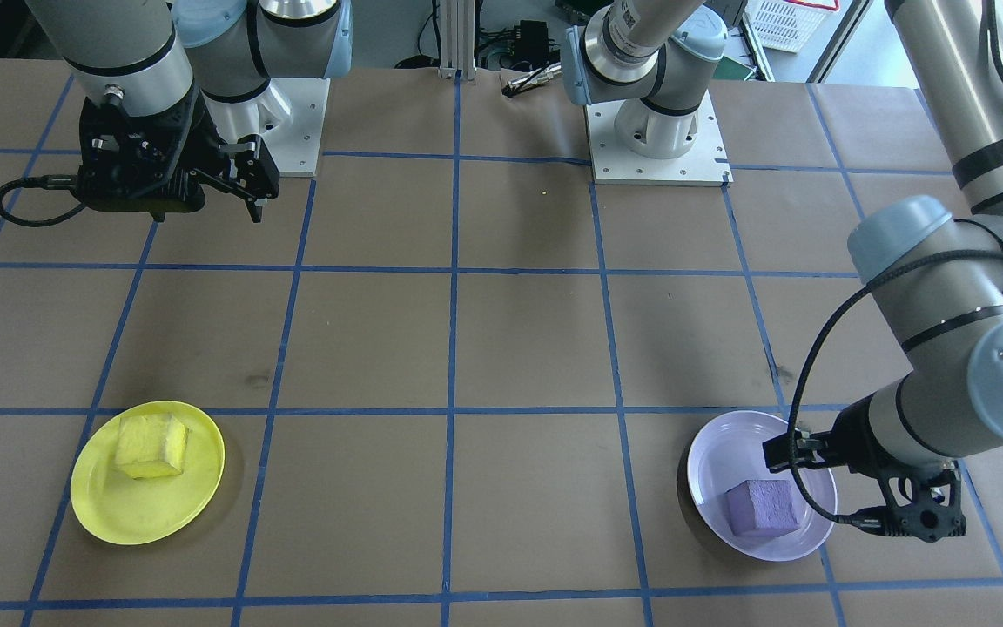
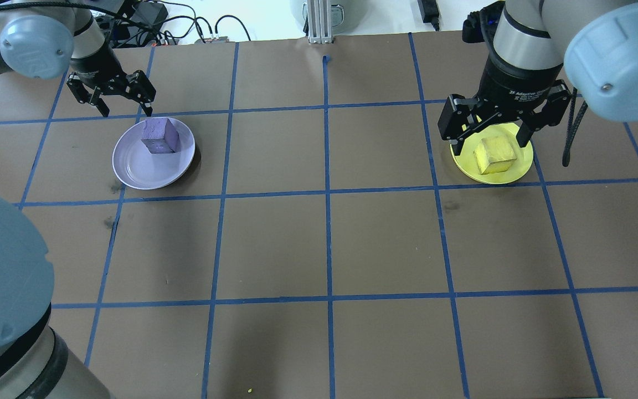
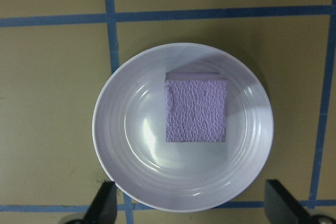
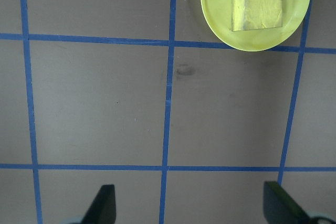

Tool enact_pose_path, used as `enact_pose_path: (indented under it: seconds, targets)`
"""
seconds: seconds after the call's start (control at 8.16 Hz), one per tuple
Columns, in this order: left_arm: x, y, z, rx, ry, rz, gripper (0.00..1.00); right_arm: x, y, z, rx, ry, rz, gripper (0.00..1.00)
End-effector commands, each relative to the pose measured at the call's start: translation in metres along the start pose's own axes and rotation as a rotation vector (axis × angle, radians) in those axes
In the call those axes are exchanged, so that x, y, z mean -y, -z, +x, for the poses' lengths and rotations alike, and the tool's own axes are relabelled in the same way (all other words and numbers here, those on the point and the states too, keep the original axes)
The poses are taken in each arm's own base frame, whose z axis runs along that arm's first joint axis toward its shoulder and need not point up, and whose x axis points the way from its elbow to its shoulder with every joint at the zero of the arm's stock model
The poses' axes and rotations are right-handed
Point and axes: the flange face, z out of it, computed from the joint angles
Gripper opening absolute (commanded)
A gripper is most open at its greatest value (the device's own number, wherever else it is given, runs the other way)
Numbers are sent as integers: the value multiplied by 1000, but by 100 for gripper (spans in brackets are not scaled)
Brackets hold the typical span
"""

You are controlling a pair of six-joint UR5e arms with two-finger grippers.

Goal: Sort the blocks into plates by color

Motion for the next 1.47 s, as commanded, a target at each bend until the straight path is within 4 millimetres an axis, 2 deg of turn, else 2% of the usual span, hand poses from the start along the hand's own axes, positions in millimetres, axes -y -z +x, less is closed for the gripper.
enact_pose_path:
  seconds: [0.0, 0.12, 0.25, 0.37, 0.49, 0.61, 0.74, 0.86, 1.35]
  targets:
    - [-33, 61, 28, 14, -5, 14, 100, 0, 1, 0, 3, 24, 2, 100]
    - [-47, 81, 56, 58, -26, 30, 100, 0, 0, 0, 3, 24, 0, 100]
    - [-68, 108, 101, 94, -17, 59, 100, 0, 0, 0, 3, 24, 0, 100]
    - [-101, 146, 151, 106, -43, 114, 100, 0, 0, -1, 6, 23, 2, 100]
    - [-137, 187, 183, 98, -49, 190, 100, 1, -1, -1, 10, 23, -1, 100]
    - [-160, 201, 194, 88, -56, 209, 100, 0, 0, -1, 9, 23, 0, 100]
    - [-172, 201, 194, 83, -57, 208, 100, 1, -1, -1, 7, 24, -1, 100]
    - [-171, 195, 194, 83, -57, 200, 100, 1, -1, -1, 6, 24, -1, 100]
    - [-174, 197, 192, 83, -66, 208, 100, 1, -1, 0, 1, 31, -1, 100]
